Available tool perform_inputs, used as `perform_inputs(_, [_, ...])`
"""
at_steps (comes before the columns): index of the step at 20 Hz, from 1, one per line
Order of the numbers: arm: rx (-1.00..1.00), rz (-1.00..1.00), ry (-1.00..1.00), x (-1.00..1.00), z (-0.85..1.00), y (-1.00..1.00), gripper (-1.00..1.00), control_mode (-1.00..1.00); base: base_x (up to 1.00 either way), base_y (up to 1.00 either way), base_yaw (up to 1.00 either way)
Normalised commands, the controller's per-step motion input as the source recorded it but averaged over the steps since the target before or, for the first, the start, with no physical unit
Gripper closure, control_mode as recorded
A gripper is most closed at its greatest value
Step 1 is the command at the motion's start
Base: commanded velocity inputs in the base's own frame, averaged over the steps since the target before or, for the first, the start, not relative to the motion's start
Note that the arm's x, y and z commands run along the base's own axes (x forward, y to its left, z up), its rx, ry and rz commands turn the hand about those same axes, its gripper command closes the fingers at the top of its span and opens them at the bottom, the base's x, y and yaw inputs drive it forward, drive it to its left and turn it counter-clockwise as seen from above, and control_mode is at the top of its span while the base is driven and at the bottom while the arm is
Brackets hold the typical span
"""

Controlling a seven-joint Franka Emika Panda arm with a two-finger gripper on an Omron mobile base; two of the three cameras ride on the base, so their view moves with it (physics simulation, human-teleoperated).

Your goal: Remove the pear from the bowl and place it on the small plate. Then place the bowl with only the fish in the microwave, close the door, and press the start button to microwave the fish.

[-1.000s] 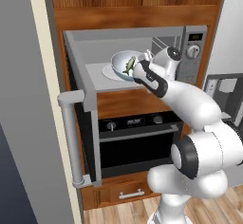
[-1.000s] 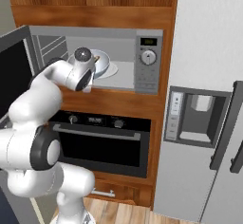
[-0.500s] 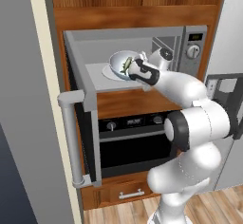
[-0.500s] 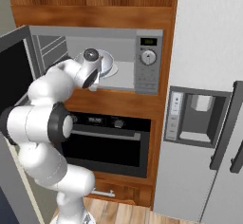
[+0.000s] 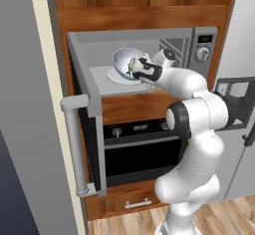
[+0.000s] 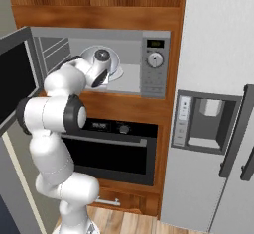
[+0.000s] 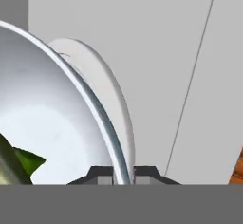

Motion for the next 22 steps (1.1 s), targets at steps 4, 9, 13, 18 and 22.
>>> perform_inputs(4, [0.0,0.09,-0.1,-0.5,0.07,0.0,-1.0,-1.0,0.0,0.0,0.0])
perform_inputs(9, [0.0,0.12,-0.16,-0.8,0.13,0.0,-1.0,-1.0,0.0,0.0,0.0])
perform_inputs(13, [-0.02,0.04,-0.19,-1.0,0.59,0.0,-1.0,-1.0,0.0,0.0,0.0])
perform_inputs(18, [-0.14,0.07,-0.16,-1.0,0.38,0.0,-1.0,-1.0,0.0,0.0,0.0])
perform_inputs(22, [-0.07,0.07,-0.01,-0.49,-0.03,-0.05,-1.0,-1.0,0.0,0.0,0.0])
